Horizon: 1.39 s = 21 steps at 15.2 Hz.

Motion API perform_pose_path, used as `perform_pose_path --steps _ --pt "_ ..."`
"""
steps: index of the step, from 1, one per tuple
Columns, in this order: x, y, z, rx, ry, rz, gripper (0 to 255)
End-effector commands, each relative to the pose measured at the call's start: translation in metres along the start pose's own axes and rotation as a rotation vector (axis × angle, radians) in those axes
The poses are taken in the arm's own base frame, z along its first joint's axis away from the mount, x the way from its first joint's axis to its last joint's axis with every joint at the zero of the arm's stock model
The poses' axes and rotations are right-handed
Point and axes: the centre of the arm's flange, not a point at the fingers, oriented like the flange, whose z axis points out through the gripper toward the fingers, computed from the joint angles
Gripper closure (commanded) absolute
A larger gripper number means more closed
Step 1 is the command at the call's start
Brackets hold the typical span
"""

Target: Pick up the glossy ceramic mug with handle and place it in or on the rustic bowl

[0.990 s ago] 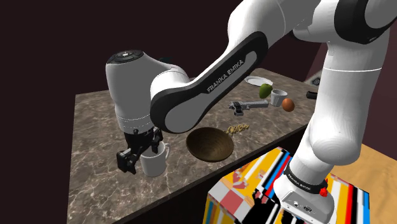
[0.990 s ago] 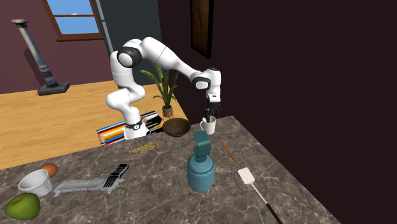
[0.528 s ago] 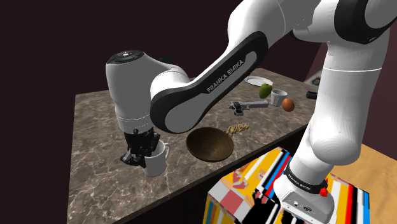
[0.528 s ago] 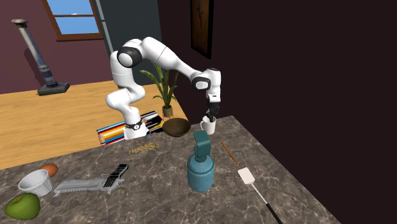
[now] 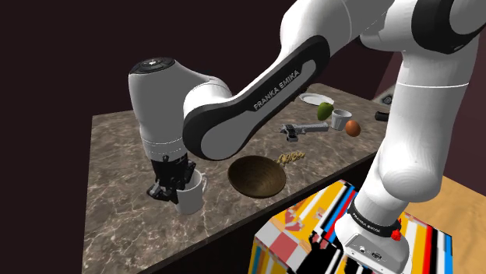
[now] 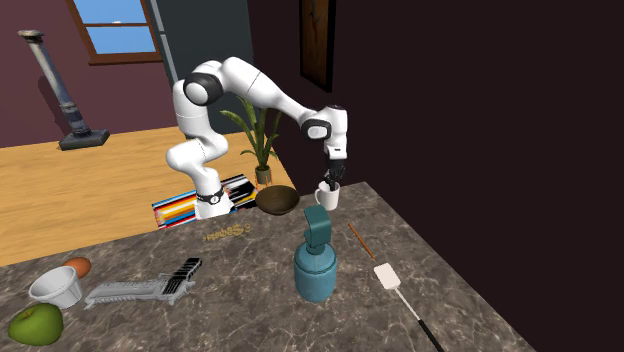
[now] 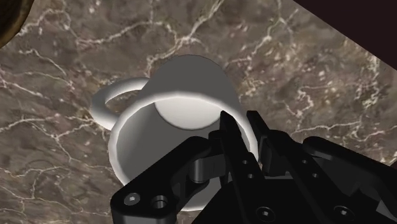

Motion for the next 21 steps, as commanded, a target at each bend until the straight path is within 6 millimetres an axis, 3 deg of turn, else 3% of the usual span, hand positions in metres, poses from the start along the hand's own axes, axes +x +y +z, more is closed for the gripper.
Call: perform_pose_path --steps 1,21 --pt "0.000 0.001 -0.010 0.000 0.000 0.000 255" --pt "0.008 0.007 -0.115 0.000 0.000 0.000 255"
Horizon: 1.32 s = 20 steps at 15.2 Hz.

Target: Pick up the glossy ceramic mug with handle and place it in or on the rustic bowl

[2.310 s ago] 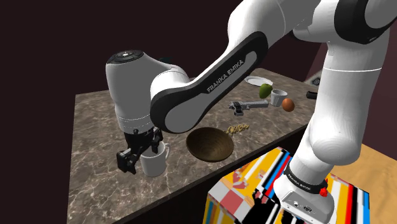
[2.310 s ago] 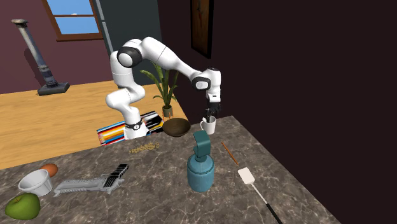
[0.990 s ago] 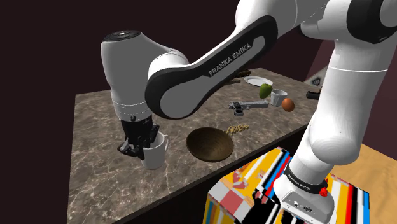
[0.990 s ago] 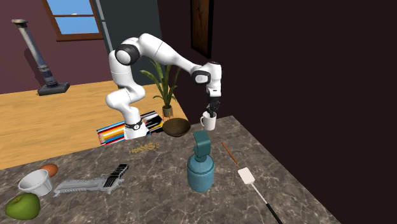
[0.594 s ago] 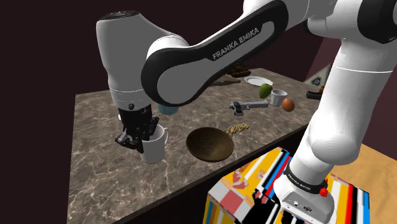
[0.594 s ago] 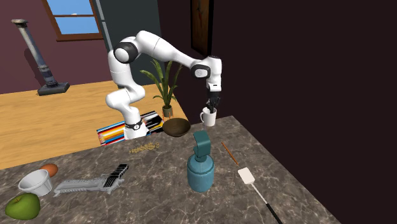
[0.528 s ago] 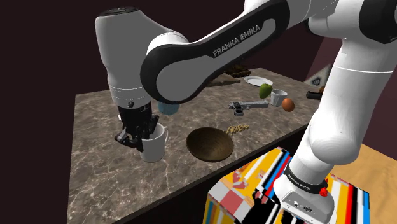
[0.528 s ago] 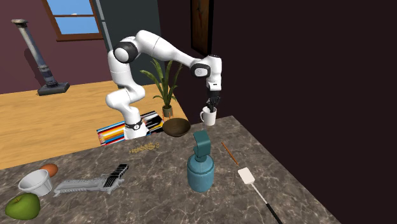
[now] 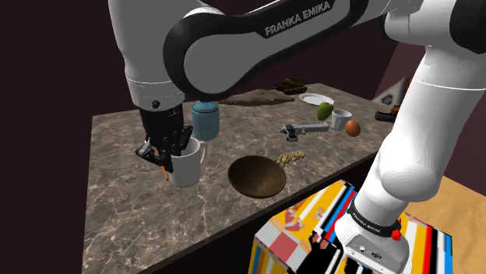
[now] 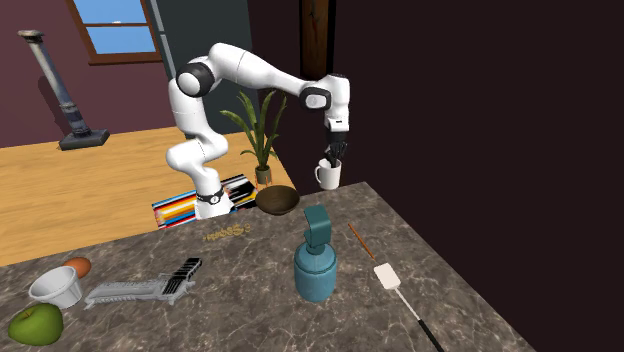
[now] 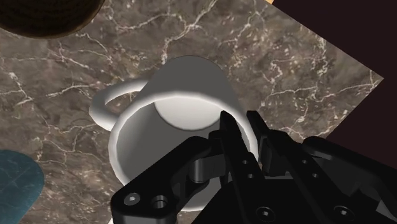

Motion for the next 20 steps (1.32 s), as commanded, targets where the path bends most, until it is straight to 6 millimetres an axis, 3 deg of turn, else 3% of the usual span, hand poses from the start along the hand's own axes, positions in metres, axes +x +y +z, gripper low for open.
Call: perform_pose_path --steps 1,6,20 --pt "0.001 0.001 -0.011 0.000 0.000 0.000 255" --pt "0.002 0.002 -0.036 0.000 0.000 0.000 255" --pt "-0.109 0.148 -0.057 0.000 0.000 0.000 255"
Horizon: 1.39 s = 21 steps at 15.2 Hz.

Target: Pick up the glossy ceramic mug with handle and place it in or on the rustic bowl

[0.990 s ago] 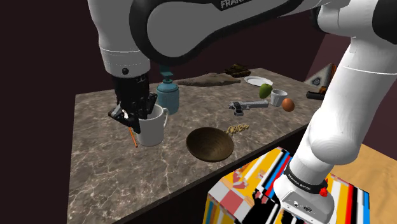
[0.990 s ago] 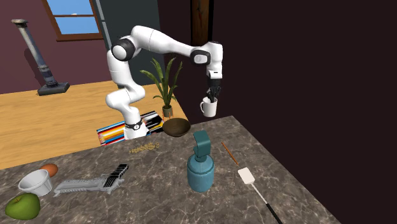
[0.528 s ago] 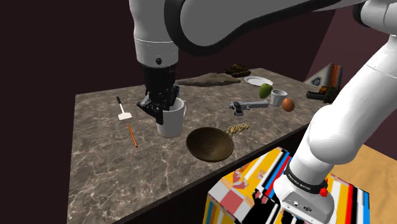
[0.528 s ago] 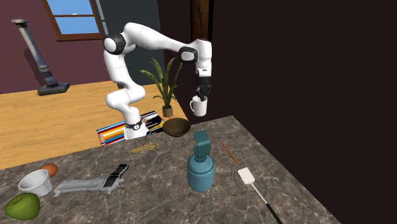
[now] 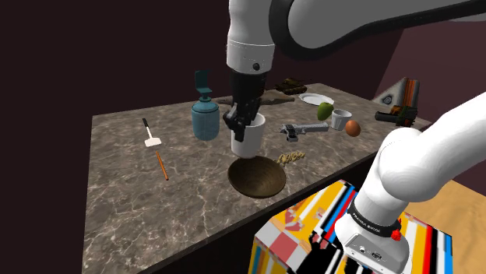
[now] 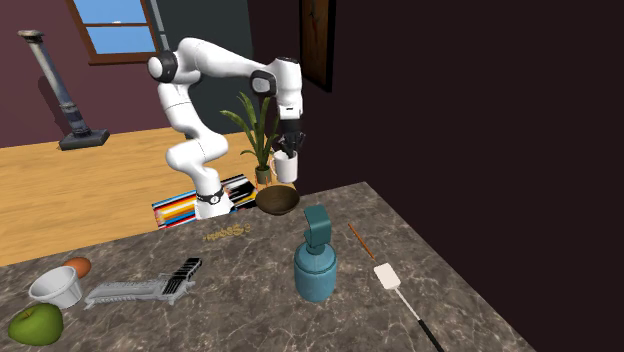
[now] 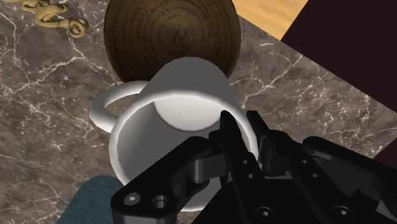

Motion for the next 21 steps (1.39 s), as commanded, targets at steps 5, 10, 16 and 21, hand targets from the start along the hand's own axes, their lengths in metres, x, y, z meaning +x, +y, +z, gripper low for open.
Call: perform_pose_path --steps 5,10,16,21 --pt "-0.036 0.046 -0.002 0.002 0.000 -0.001 255" --pt "-0.038 0.044 0.024 0.002 0.000 -0.001 255" --pt "-0.040 0.042 0.056 0.002 0.000 -0.001 255" --pt "-0.042 0.040 0.082 0.002 0.000 -0.001 255"
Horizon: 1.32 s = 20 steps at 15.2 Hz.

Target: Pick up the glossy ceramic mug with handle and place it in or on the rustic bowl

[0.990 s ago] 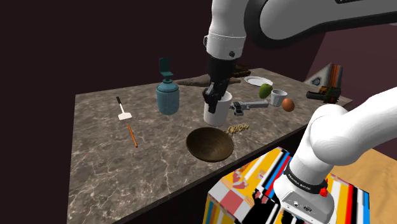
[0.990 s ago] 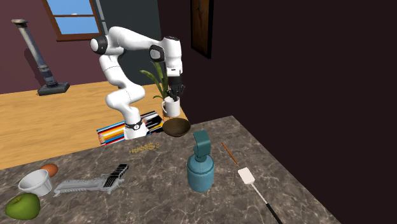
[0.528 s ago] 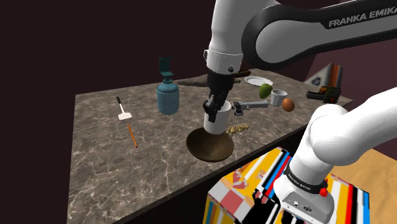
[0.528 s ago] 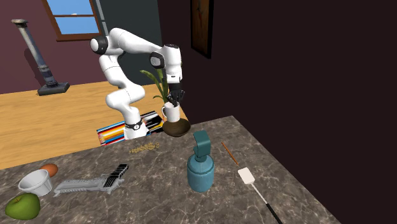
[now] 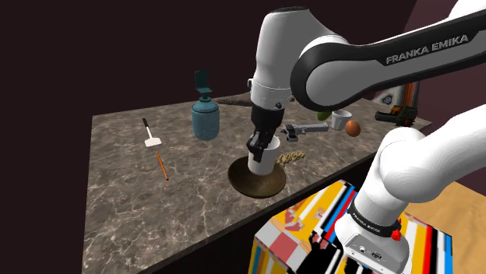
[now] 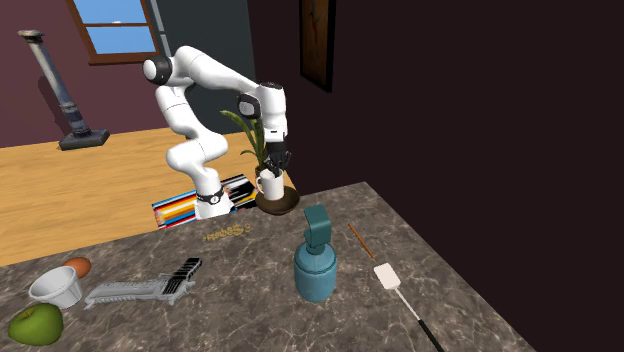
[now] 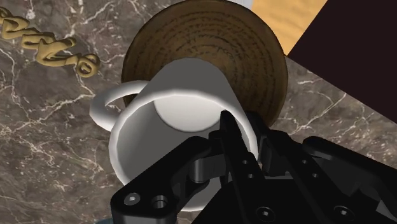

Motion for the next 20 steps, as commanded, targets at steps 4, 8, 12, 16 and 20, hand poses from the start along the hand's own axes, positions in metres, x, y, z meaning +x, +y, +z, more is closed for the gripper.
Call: perform_pose_path --steps 4,8,12,16,20 --pt "0.000 0.001 0.013 0.000 0.001 0.000 255" --pt "0.000 0.001 0.013 0.000 0.001 0.000 255" --pt "0.000 0.001 0.013 0.000 0.001 0.000 0" --pt "0.000 0.001 0.000 0.000 0.001 0.000 0" --pt "0.000 0.001 -0.037 0.000 0.001 0.000 0"
